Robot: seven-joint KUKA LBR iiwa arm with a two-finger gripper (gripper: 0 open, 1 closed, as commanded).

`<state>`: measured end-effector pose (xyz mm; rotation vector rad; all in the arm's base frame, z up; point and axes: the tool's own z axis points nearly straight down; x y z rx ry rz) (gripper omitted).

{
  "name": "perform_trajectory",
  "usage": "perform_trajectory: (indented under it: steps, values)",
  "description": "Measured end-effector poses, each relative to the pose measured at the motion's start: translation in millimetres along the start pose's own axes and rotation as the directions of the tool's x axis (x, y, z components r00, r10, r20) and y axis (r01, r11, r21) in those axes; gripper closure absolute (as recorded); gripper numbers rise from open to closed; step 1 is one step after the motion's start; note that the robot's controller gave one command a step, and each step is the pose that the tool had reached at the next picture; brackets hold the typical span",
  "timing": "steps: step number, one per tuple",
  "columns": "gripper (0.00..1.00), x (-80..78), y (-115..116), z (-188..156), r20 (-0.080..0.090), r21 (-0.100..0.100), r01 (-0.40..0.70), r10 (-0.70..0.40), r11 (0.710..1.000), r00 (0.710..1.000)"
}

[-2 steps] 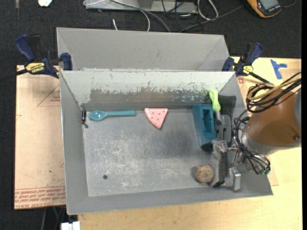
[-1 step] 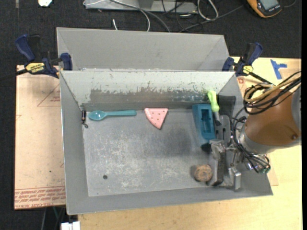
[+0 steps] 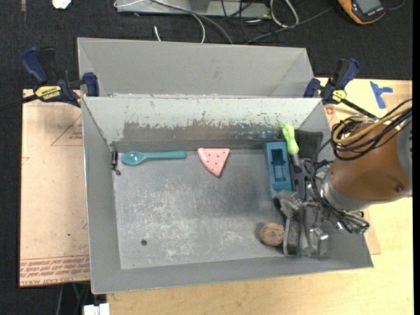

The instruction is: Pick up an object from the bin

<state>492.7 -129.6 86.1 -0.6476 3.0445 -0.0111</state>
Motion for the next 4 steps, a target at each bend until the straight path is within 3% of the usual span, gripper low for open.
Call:
perform_trajectory:
  steps: [1, 2, 3, 4]
  values:
    - [1.0, 5.9, -8.0, 8.6, 0.019, 0.024, 0.339, -0.34, 0.94, 0.94]
    - [1.0, 5.9, -7.8, 8.4, 0.019, 0.024, 0.341, -0.341, 0.94, 0.94]
    - [1.0, 10.3, -4.2, -56.7, 0.025, 0.027, 0.306, -0.307, 0.952, 0.951]
    - [1.0, -6.8, -15.4, -91.6, 0.014, 0.014, 0.383, -0.384, 0.923, 0.923]
